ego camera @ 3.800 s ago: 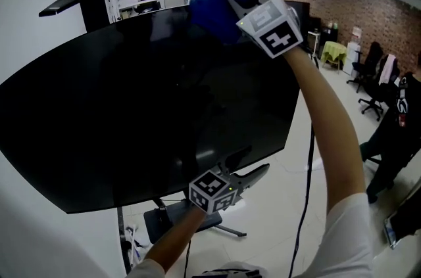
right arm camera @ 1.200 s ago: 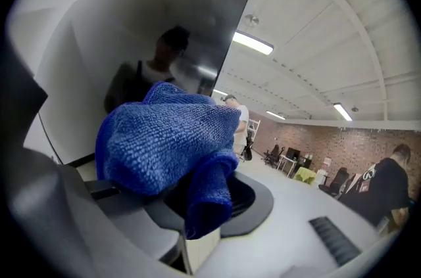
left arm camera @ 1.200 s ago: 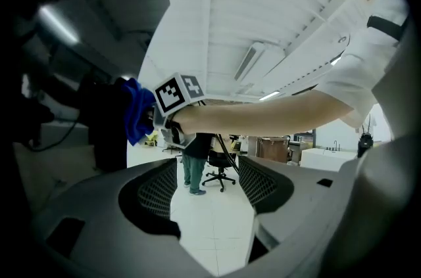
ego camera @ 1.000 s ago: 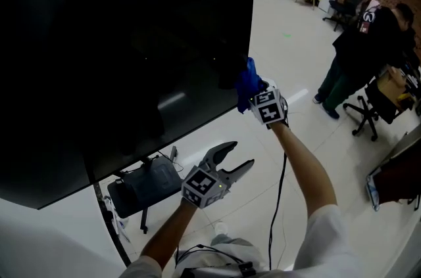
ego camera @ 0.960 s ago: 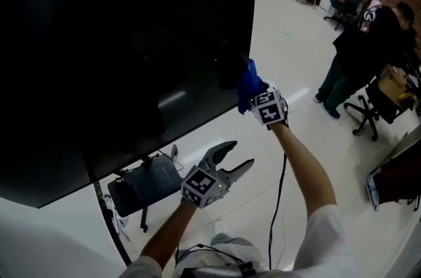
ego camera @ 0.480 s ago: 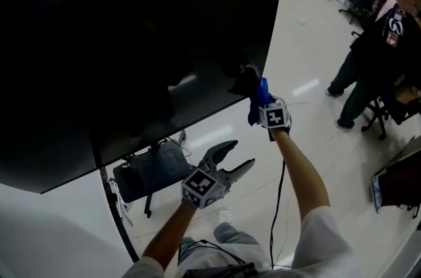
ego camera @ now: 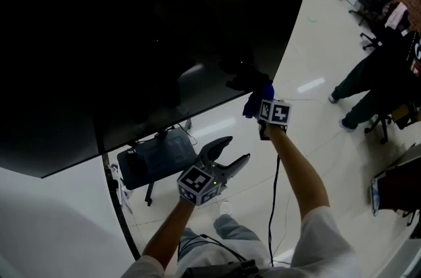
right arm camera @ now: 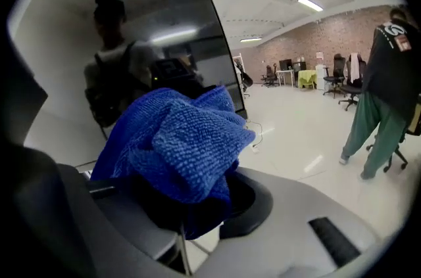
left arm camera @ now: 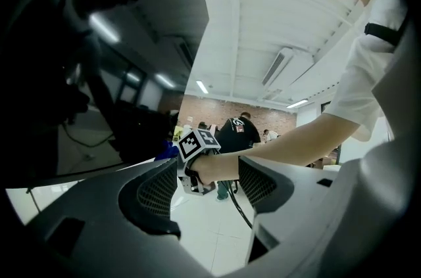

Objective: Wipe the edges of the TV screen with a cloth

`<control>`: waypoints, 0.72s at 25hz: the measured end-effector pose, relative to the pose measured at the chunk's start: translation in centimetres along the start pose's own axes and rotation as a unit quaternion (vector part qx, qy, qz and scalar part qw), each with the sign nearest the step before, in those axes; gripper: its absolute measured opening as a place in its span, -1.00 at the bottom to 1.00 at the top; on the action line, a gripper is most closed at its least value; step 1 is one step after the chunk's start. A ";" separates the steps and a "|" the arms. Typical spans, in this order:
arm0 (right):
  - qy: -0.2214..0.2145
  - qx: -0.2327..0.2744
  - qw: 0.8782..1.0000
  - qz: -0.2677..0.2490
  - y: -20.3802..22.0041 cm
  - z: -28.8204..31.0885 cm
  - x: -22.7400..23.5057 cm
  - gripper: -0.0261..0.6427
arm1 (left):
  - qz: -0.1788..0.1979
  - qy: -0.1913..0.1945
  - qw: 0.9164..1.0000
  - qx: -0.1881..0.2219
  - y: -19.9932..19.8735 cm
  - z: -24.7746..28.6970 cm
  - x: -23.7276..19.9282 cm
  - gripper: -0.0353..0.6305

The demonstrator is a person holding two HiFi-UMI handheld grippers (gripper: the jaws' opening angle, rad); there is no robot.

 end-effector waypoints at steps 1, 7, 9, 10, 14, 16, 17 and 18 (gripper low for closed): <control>-0.008 0.002 1.000 0.010 0.1 -0.1 -0.9 -0.68 | -0.001 -0.003 1.000 0.002 -0.3 -0.4 0.0 -0.05; -0.025 -0.009 1.000 0.006 2.1 1.2 -5.9 -0.68 | -0.003 -0.029 0.999 0.017 0.2 -4.7 -1.8 -0.05; -0.027 -0.016 1.000 0.003 3.3 2.2 -8.0 -0.68 | -0.004 -0.039 0.999 0.020 1.0 -6.8 -3.1 -0.05; -0.029 -0.019 0.999 0.001 3.5 2.4 -8.8 -0.68 | -0.004 -0.044 0.999 0.021 0.9 -7.7 -3.3 -0.05; -0.045 -0.028 0.999 0.007 2.9 1.0 -10.6 -0.68 | -0.006 -0.074 0.997 0.029 -1.3 -9.2 -2.2 -0.05; -0.052 -0.032 0.998 0.017 3.4 1.4 -12.3 -0.68 | -0.010 -0.089 0.995 0.035 -1.5 -11.0 -2.8 -0.05; -0.055 -0.035 0.998 0.017 4.1 2.3 -13.6 -0.68 | -0.012 -0.094 0.995 0.037 -1.2 -12.3 -3.7 -0.05; -0.059 -0.038 0.997 0.015 4.9 3.3 -15.0 -0.68 | -0.015 -0.101 0.994 0.039 -0.6 -13.7 -4.8 -0.05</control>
Point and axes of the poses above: the fingertips, and each gripper's own axes: z forward along the fingers, x to its right, y out of its underside, the point moved 6 cm from there along -z, backward along the fingers, and after that the axes turned 8 degrees about -y, right-handed, at the moved point
